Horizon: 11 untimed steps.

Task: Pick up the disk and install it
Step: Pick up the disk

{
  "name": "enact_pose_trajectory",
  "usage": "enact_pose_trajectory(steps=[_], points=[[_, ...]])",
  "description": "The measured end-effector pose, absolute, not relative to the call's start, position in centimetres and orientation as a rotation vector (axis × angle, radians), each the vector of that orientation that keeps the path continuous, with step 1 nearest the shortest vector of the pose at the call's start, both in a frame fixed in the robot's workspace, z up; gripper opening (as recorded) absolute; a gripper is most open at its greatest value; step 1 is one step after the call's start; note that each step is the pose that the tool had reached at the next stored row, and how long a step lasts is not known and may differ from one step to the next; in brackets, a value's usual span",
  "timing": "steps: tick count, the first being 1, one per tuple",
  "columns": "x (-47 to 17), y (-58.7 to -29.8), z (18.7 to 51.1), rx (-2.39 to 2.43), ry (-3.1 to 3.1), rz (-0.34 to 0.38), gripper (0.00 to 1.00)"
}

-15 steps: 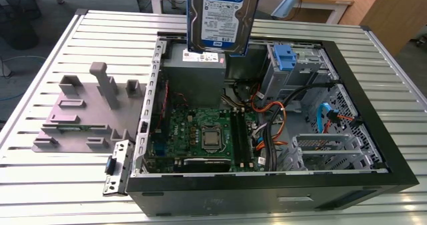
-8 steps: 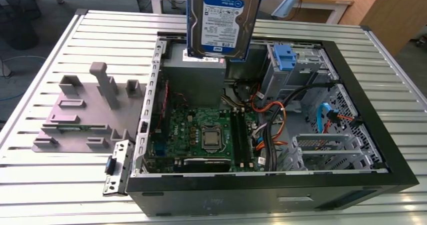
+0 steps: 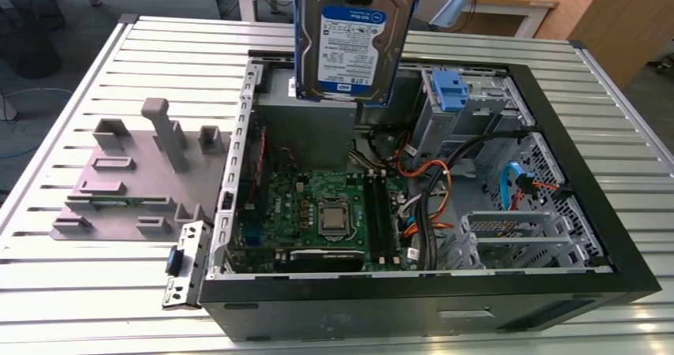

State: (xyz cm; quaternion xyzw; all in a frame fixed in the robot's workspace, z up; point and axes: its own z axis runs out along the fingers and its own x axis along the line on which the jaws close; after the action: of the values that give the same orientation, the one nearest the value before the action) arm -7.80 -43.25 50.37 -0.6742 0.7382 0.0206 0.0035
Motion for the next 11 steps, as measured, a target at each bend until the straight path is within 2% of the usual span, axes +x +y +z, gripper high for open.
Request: enact_pose_trajectory(steps=[11], points=[[-7.58,-43.73,49.94,-2.114,2.314,0.064,0.35]])
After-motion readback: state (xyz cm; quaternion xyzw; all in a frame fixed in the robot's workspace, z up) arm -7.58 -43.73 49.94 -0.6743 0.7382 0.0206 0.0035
